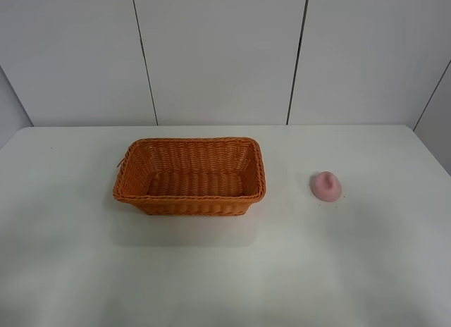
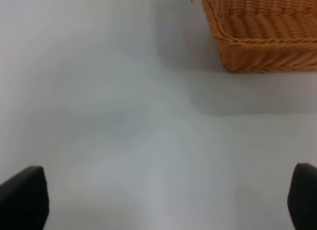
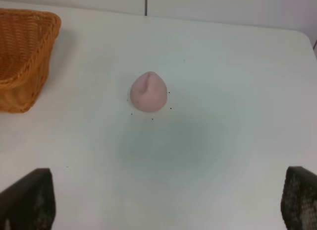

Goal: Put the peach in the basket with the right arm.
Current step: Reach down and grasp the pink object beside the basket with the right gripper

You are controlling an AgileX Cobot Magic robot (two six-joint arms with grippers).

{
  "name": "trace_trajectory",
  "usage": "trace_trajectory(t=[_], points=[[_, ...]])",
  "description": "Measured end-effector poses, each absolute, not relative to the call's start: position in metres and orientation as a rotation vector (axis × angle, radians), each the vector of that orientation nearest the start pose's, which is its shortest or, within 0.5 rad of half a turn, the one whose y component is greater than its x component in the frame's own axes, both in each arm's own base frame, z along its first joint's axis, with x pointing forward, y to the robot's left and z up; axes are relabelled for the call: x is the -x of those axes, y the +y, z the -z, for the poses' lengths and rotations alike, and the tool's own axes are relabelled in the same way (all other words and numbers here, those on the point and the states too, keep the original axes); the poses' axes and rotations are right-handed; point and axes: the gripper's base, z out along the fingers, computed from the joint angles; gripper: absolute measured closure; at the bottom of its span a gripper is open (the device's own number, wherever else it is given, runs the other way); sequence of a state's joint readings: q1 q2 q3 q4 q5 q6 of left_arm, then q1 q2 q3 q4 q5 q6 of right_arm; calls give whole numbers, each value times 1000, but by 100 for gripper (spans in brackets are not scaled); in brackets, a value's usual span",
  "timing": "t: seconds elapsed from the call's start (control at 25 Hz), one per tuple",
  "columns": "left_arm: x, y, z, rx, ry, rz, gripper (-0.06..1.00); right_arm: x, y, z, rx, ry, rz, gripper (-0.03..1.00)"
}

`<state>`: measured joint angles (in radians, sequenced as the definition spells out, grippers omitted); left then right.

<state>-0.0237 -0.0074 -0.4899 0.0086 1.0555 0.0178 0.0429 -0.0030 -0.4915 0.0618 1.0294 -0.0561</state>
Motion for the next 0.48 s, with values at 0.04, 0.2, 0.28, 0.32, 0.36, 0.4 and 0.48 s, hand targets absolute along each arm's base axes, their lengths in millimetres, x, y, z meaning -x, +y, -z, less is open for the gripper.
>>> trace_trajectory(t=[0.04,0.2,0.28,0.32,0.36,0.4,0.48], points=[[5,1,-275,-42,2041,-7,-5,3,5,-278,101,2015,-65,27],[5,1,-275,-42,2041,-7,-5,3,5,-278,101,2015,-65,27],[5,1,-275,-42,2041,-7,-5,3,5,-278,101,2015,-65,27],[5,1,-275,-42,2041,-7,-5,3,5,-278,101,2015,-65,27],[5,1,-275,-42,2041,-7,-5,3,5,-278,101,2015,-65,27],[5,1,-275,-42,2041,-7,-5,3,5,-278,101,2015,-65,27],[5,1,-275,-42,2041,-7,-5,1,4,-278,101,2026,-57,27]])
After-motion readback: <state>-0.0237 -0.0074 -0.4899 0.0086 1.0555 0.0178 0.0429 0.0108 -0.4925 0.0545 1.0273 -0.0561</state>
